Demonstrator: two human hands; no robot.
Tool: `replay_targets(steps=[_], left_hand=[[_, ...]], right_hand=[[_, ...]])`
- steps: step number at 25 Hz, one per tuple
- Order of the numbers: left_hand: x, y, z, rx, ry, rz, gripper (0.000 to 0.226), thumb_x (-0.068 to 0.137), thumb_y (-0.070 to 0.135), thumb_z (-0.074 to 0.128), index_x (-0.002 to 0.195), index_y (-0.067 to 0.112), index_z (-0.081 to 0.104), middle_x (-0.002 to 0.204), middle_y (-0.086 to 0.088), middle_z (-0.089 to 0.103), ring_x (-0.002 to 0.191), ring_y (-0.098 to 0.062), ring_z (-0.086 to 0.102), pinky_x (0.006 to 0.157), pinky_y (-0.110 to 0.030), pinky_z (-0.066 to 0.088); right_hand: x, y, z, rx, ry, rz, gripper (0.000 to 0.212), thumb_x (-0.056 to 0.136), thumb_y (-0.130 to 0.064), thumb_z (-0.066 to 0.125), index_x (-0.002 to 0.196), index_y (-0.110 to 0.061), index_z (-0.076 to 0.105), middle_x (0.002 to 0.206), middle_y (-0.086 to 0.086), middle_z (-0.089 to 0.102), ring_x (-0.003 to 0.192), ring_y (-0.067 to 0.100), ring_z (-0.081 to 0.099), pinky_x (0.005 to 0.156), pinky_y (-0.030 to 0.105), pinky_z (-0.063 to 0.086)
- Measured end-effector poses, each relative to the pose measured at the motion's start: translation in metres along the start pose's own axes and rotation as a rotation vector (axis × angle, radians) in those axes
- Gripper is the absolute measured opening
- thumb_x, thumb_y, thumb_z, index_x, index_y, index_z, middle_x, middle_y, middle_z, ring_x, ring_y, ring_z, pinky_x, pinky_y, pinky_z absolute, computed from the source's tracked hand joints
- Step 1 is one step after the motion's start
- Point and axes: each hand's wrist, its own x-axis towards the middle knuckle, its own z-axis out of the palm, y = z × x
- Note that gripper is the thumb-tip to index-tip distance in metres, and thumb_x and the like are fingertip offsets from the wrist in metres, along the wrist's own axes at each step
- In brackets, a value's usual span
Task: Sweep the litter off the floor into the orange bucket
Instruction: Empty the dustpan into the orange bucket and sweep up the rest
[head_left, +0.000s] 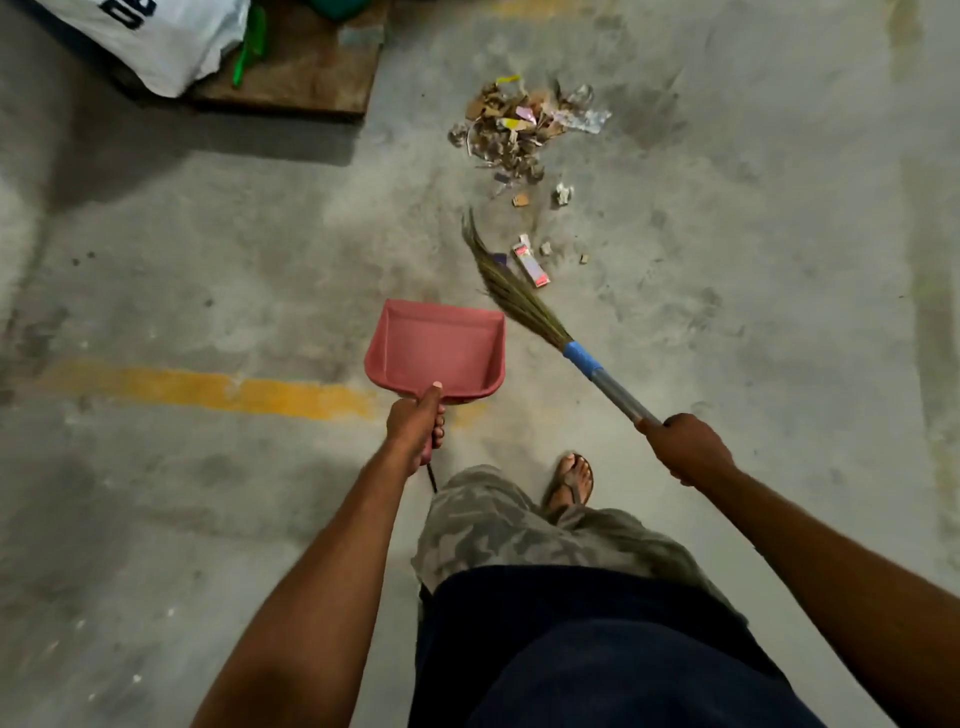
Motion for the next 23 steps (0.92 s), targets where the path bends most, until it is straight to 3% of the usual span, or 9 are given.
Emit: replay_targets(steps=[4,8,13,15,18,23], left_hand=[[0.037,0.023,0.034,0.05,0.006,-0.072,0.04,0.099,0.041,0.064,0.077,0.007,0.063,0.057,-0.004,0.053,0.039,-0.014,0.043,0.04,-0.021,0.034],[0.097,0.054,0.07,0.062,-0.022,-0.115,0.038,0.1,0.041,0.063,0.082,0.007,0.065,0.057,-0.001,0.054,0.042,-0.012,0.044,0.041,-0.022,0.037],[0.163,0.098,0.112,0.021,-0.034,-0.144,0.037,0.101,0.04,0.062,0.081,0.009,0.065,0.057,0.0,0.054,0.04,-0.009,0.043,0.039,-0.021,0.037],[0.177,0.118,0.127,0.024,-0.044,-0.136,0.037,0.101,0.04,0.062,0.078,0.01,0.063,0.057,-0.001,0.053,0.04,-0.01,0.043,0.039,-0.021,0.037],[0.19,0.147,0.147,0.055,-0.052,-0.123,0.037,0.1,0.04,0.063,0.077,0.011,0.063,0.055,-0.001,0.053,0.04,-0.011,0.043,0.039,-0.021,0.036],[0.186,0.176,0.182,0.059,-0.051,-0.129,0.038,0.1,0.038,0.064,0.075,0.01,0.061,0.054,-0.002,0.051,0.038,-0.012,0.041,0.038,-0.019,0.034]], right_hand=[[0.078,-0.025,-0.022,-0.142,-0.06,0.025,0.046,0.096,-0.057,0.054,0.083,-0.013,0.06,0.071,0.008,0.07,0.062,0.026,0.069,0.062,0.033,0.059],[0.172,-0.06,-0.034,-0.273,-0.013,0.075,0.046,0.097,-0.055,0.055,0.102,-0.011,0.066,0.095,0.01,0.072,0.087,0.031,0.071,0.081,0.037,0.057],[0.274,-0.125,-0.065,-0.264,0.144,0.086,0.05,0.101,-0.05,0.054,0.117,-0.004,0.065,0.115,0.019,0.069,0.106,0.04,0.067,0.084,0.039,0.05],[0.299,-0.153,-0.081,-0.203,0.202,0.059,0.053,0.101,-0.053,0.052,0.116,-0.003,0.065,0.116,0.021,0.069,0.107,0.041,0.066,0.086,0.041,0.05],[0.311,-0.181,-0.108,-0.1,0.223,0.041,0.056,0.098,-0.058,0.05,0.112,-0.007,0.066,0.11,0.018,0.069,0.101,0.041,0.067,0.078,0.039,0.047],[0.285,-0.141,-0.129,-0.103,0.141,0.035,0.053,0.095,-0.063,0.048,0.093,-0.013,0.066,0.094,0.012,0.067,0.088,0.037,0.065,0.072,0.035,0.044]])
